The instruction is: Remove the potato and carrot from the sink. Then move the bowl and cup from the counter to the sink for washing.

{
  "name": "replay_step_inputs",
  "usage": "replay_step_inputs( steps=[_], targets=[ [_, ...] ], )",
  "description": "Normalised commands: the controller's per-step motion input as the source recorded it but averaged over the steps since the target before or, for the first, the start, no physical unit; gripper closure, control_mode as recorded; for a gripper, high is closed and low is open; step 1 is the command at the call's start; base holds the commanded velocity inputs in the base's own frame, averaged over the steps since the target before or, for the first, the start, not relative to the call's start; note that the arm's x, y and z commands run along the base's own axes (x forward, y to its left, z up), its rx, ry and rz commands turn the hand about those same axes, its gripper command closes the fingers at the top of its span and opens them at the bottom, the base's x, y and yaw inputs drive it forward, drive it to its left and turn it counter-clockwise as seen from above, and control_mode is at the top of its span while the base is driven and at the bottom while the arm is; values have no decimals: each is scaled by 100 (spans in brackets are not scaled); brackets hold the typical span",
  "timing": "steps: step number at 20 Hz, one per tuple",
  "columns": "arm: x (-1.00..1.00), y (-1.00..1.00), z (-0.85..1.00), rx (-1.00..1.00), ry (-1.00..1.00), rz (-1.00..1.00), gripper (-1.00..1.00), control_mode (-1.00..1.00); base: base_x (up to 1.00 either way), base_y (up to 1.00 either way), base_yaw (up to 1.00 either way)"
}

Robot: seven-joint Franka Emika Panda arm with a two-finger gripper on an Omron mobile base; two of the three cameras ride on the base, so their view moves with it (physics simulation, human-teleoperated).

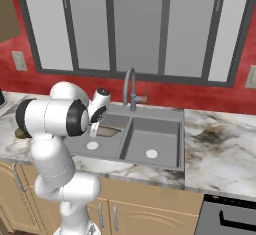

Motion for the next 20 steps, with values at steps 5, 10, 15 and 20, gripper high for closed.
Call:
replay_step_inputs(
  steps=[5,10,15,20],
  targets=[
    [25,1,-24,0,0,0,100,-100,0,0,0],
    [24,3,-26,0,0,0,100,-100,0,0,0],
    [28,5,-23,0,-1,-1,100,-100,0,0,0],
    [29,3,-23,0,-1,-2,100,-100,0,0,0]
  ],
)
